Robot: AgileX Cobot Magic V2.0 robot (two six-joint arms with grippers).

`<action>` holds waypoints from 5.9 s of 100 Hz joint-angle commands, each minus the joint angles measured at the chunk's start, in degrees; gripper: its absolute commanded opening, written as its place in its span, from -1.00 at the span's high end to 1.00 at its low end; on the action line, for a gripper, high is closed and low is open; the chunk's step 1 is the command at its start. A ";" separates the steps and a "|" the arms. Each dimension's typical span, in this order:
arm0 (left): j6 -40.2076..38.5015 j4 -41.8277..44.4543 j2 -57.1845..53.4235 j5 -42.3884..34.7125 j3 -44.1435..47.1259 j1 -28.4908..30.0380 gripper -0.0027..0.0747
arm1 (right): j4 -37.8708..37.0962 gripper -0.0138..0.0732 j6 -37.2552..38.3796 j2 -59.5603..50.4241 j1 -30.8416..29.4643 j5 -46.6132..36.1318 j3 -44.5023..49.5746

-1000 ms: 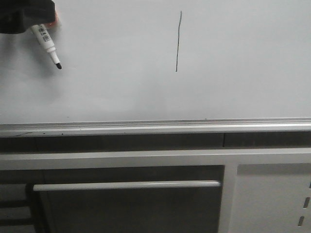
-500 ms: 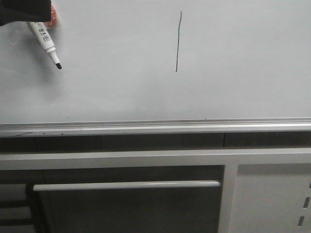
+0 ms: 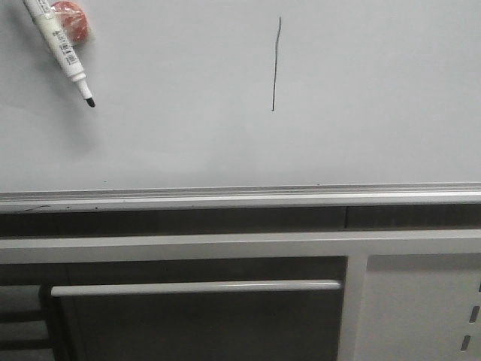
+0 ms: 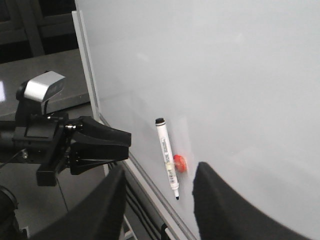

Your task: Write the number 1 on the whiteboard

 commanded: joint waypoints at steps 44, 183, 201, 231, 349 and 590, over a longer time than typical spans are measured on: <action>9.15 3.42 -11.03 16.90 -1.17 0.01 0.98 | -0.75 0.78 0.03 -19.43 -0.17 -13.78 15.39; 9.15 1.24 -11.03 20.32 8.17 0.01 0.98 | 2.53 0.78 0.25 -41.62 -0.17 -15.28 47.52; 9.15 1.24 -11.03 20.32 8.17 0.01 0.98 | 2.53 0.78 0.25 -41.62 -0.17 -15.28 47.52; 9.15 1.24 -11.03 20.32 8.17 0.01 0.98 | 2.53 0.78 0.25 -41.62 -0.17 -15.28 47.52; -57.68 68.13 -39.50 18.49 28.68 46.79 0.98 | 2.53 0.78 0.25 -41.62 -0.17 -15.28 47.52; -57.68 66.18 -40.20 20.46 29.44 48.65 0.98 | -53.72 0.78 54.19 -50.48 -28.46 -29.66 63.81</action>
